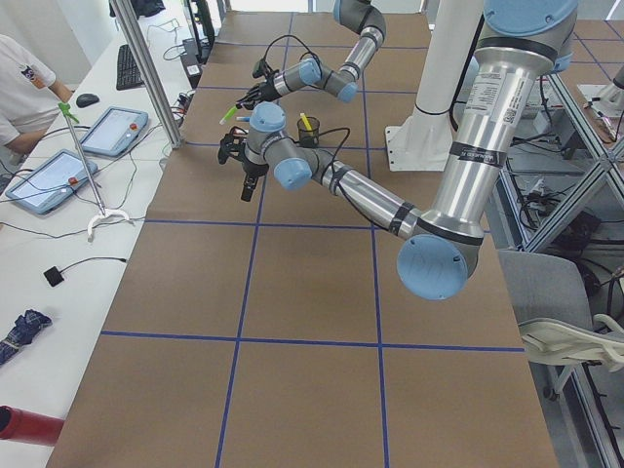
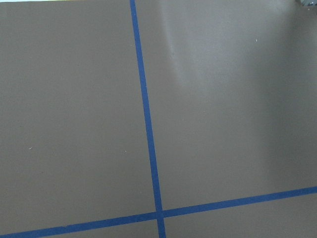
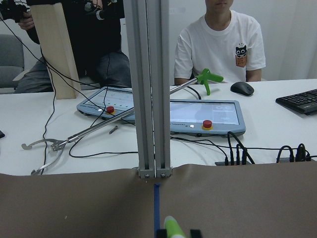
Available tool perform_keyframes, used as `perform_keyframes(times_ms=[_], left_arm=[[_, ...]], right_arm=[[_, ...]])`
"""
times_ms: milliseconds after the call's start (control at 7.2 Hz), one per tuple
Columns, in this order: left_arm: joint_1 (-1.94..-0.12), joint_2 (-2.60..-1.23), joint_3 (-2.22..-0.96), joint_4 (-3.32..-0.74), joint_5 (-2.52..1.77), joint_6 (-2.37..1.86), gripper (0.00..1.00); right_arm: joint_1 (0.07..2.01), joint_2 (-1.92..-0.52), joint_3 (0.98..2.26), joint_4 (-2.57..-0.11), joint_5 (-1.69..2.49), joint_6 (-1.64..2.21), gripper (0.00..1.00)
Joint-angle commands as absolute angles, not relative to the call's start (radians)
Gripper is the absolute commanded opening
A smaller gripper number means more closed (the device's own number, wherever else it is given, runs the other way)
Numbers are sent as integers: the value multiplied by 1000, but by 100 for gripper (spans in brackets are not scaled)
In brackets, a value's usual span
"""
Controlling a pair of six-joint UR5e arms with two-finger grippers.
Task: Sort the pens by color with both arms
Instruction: 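Carry the green highlighter farther from the robot and set it beside the red-capped marker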
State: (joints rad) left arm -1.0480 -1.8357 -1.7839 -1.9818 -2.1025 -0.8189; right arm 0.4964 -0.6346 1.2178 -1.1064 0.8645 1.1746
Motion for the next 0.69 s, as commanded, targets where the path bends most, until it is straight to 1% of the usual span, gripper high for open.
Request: perform_keyframes(times_ms=[0,556], left_arm=[[-1048,-1836,-1784,-1982,-2102,-821,98],[-1045,-1836,-1784,-1982,-2099,-836,98]], right_arm=[[471,-632,1152,-1100,841,1167,0],[471,-627,1100,-1074,857,1160,0]])
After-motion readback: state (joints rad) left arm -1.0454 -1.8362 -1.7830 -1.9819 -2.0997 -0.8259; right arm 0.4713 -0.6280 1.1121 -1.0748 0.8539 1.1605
